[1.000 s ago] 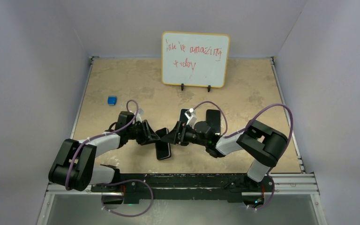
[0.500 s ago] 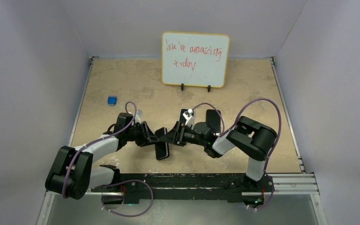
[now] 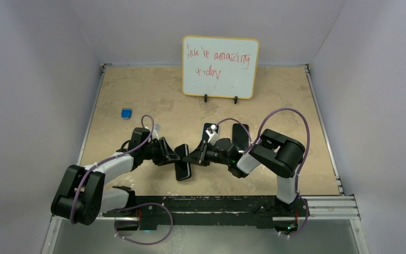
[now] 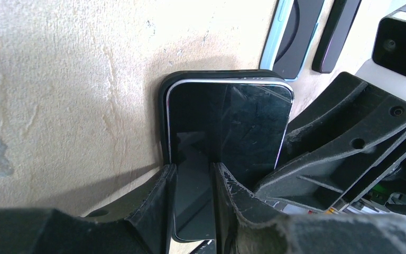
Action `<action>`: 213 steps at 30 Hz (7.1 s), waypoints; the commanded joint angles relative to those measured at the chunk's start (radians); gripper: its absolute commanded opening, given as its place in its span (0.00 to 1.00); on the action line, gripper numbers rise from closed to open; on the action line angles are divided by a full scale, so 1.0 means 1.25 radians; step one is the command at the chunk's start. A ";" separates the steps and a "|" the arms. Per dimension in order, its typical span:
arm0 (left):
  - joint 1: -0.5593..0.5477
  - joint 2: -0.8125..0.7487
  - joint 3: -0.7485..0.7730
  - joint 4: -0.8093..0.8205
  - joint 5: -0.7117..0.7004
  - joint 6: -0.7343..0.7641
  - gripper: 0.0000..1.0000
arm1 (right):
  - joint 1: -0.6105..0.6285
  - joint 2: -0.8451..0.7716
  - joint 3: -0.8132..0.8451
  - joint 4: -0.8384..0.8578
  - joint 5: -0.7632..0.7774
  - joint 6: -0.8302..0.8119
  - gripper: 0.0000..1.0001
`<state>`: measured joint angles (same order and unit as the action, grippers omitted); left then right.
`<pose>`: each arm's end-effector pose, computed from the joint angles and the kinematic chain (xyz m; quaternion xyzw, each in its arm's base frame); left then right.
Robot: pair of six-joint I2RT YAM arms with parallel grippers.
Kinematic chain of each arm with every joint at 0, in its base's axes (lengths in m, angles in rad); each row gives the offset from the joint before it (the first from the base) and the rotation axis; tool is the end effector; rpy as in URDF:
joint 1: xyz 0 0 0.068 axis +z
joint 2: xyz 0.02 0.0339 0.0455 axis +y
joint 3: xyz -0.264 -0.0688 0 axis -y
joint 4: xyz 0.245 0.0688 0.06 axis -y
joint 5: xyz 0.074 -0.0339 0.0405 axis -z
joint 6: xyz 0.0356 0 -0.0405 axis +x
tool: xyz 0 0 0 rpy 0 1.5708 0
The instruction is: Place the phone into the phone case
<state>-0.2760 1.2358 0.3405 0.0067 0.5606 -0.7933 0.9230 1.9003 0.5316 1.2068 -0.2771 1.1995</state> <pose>0.1862 -0.0724 0.1283 -0.1422 0.8992 -0.3881 0.1438 0.1855 0.2612 0.1179 0.0154 0.7598 0.6113 0.2210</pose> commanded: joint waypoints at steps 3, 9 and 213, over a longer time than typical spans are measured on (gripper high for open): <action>-0.016 0.007 -0.020 -0.026 0.011 0.009 0.32 | 0.022 -0.017 0.027 0.145 -0.048 0.018 0.00; -0.016 0.005 -0.017 -0.026 0.003 0.004 0.34 | 0.023 -0.070 0.084 -0.062 -0.044 -0.082 0.27; -0.020 -0.345 0.188 0.060 0.310 0.103 0.46 | -0.170 -0.491 0.130 -0.266 -0.394 -0.264 0.00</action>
<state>-0.3077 0.8047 0.5320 0.0582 0.9749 -0.6868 0.7113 1.2835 0.7113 0.7200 -0.7086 0.8127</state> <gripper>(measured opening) 0.456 0.100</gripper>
